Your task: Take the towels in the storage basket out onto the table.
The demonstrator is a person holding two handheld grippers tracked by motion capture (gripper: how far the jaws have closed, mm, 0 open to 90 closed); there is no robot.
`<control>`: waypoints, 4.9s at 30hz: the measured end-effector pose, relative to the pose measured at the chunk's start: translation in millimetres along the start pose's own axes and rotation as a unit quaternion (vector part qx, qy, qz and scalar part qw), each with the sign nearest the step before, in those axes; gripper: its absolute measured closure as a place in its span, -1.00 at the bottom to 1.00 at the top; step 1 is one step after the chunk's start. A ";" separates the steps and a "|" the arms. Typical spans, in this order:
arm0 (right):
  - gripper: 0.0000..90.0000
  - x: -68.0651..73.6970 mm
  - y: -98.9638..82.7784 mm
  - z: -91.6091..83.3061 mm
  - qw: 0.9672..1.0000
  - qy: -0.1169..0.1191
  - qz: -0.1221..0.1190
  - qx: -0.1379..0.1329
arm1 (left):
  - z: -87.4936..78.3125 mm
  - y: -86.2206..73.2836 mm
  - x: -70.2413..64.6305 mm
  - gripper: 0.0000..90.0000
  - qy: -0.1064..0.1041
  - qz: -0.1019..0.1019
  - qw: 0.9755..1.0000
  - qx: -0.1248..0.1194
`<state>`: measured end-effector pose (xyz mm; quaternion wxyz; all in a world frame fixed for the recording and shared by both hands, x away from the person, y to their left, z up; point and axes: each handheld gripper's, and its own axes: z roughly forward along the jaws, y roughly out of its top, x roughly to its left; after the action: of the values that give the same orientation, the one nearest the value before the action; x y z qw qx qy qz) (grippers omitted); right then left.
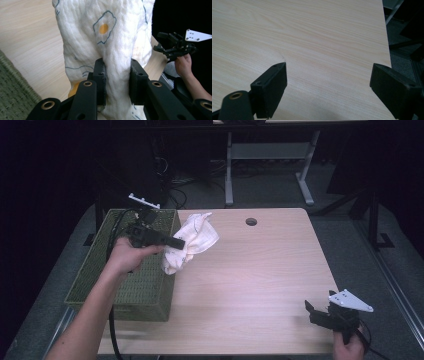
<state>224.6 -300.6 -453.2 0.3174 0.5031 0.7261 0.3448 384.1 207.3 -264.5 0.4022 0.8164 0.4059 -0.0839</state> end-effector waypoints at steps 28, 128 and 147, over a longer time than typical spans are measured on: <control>-0.69 -3.3 -0.5 -4.1 1.000 -0.001 0.007 -0.006 | 53.0 17.8 -22.8 0.58 -0.031 0.025 0.999 0.032; -0.69 -6.1 -1.7 -5.6 1.000 0.005 0.007 -0.010 | 245.4 0.4 -31.0 0.27 -0.065 -0.033 0.995 0.072; -0.69 -2.4 -2.1 -0.8 1.000 -0.005 -0.002 0.000 | 210.3 -14.9 -37.5 0.02 -0.074 -0.002 0.997 0.038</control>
<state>223.6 -303.6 -454.2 0.3219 0.5033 0.7253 0.3421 388.5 37.8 -395.1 0.3995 0.8220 0.3728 -0.1601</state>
